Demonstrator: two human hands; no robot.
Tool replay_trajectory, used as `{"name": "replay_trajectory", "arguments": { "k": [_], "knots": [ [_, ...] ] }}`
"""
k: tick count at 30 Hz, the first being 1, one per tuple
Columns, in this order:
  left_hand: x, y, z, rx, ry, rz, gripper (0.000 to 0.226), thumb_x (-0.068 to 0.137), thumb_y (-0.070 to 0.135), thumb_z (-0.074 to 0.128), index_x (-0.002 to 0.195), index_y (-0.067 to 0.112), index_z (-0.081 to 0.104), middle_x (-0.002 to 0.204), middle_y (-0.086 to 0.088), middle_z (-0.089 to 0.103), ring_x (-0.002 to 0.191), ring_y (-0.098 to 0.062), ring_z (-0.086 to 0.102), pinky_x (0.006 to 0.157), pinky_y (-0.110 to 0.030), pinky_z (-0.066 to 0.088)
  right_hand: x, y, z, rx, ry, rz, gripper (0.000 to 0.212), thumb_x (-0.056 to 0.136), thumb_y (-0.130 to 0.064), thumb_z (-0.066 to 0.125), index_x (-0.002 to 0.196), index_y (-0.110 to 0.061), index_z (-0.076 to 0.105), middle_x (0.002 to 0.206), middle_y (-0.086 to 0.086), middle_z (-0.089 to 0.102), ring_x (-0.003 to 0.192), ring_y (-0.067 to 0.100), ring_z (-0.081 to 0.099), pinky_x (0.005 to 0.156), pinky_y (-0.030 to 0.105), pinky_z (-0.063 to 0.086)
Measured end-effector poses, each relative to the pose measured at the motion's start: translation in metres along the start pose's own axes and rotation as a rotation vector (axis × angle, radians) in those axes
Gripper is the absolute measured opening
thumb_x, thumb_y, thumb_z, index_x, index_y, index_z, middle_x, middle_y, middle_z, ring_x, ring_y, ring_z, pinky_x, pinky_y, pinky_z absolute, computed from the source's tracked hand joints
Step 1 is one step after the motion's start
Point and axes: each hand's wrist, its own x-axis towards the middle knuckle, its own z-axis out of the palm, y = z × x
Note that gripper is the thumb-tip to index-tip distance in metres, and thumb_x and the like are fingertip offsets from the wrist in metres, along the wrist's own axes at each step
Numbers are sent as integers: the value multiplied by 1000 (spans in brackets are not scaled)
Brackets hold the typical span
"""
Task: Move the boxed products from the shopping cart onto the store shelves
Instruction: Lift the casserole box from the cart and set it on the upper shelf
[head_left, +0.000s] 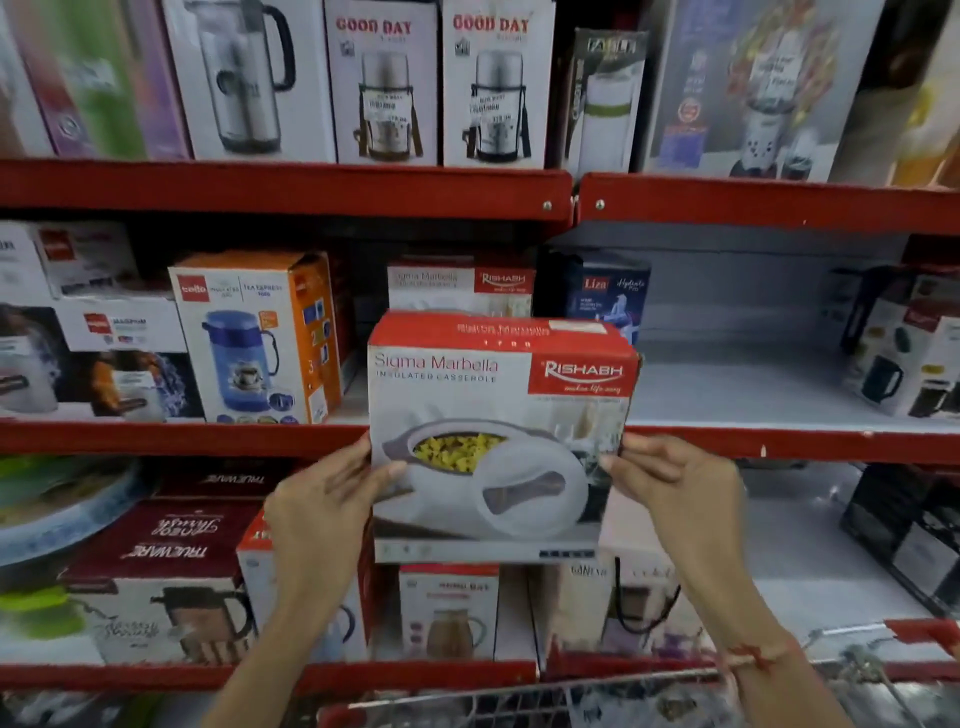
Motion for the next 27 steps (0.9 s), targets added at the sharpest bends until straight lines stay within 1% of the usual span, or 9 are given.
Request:
{"name": "replay_trajectory", "arguments": {
  "k": [3, 5, 7, 8, 11, 15, 19, 22, 27],
  "knots": [
    [48, 7, 15, -22, 61, 112, 50, 65, 10, 80, 111, -5, 65, 103, -7, 68, 73, 14, 65, 73, -3, 52, 44, -20, 28, 3, 31, -75, 24, 70, -5, 80, 92, -4, 72, 91, 11, 77, 72, 13, 70, 83, 35, 58],
    [78, 9, 25, -23, 84, 135, 48, 69, 5, 78, 112, -8, 64, 106, -9, 67, 79, 5, 67, 71, 2, 49, 72, -27, 47, 33, 40, -105, 26, 71, -3, 80, 95, 1, 70, 94, 15, 76, 77, 18, 71, 84, 37, 58],
    [103, 3, 33, -20, 102, 154, 49, 69, 4, 78, 113, -9, 63, 110, -20, 68, 91, -15, 67, 72, 3, 48, 95, -28, 64, 56, 41, -115, 25, 72, 0, 78, 95, 3, 70, 95, 17, 75, 83, 23, 71, 85, 40, 58],
    [112, -2, 37, -30, 109, 149, 49, 69, 4, 79, 113, -10, 63, 111, -24, 68, 95, -19, 65, 72, 3, 48, 104, -25, 71, 54, 46, -121, 25, 72, 0, 78, 96, 4, 70, 96, 18, 75, 84, 24, 71, 85, 39, 58],
    [133, -19, 47, -53, 126, 117, 48, 69, 1, 78, 113, -10, 63, 113, -28, 66, 98, -20, 64, 78, -4, 49, 122, -13, 90, 36, 64, -145, 25, 74, 1, 76, 97, 7, 69, 100, 21, 74, 84, 21, 69, 84, 35, 57],
    [155, -36, 60, -64, 130, 101, 46, 70, 0, 77, 112, -12, 63, 113, -28, 66, 101, -24, 64, 73, -1, 50, 141, -2, 107, 3, 87, -169, 24, 75, -3, 76, 97, 4, 71, 97, 17, 75, 85, 21, 71, 87, 38, 57],
    [174, -49, 67, -53, 102, 87, 43, 71, 3, 77, 110, -10, 65, 111, -26, 68, 102, -24, 65, 84, -22, 53, 156, 2, 115, -45, 102, -194, 20, 75, -4, 77, 94, 2, 72, 90, 12, 75, 81, 19, 71, 85, 38, 59],
    [187, -55, 67, -89, 72, 47, 45, 69, 4, 79, 110, -8, 65, 112, -26, 68, 103, -24, 65, 89, -47, 56, 164, 3, 121, -65, 104, -196, 19, 74, -7, 78, 91, -2, 74, 88, 11, 76, 80, 19, 73, 83, 38, 59],
    [189, -70, 64, -112, 44, -21, 41, 68, -2, 77, 106, -10, 65, 109, -29, 67, 105, -32, 65, 91, -55, 53, 159, 12, 123, -99, 103, -189, 19, 72, -8, 80, 89, -3, 74, 87, 11, 77, 81, 19, 74, 82, 38, 60]
  ]
}}
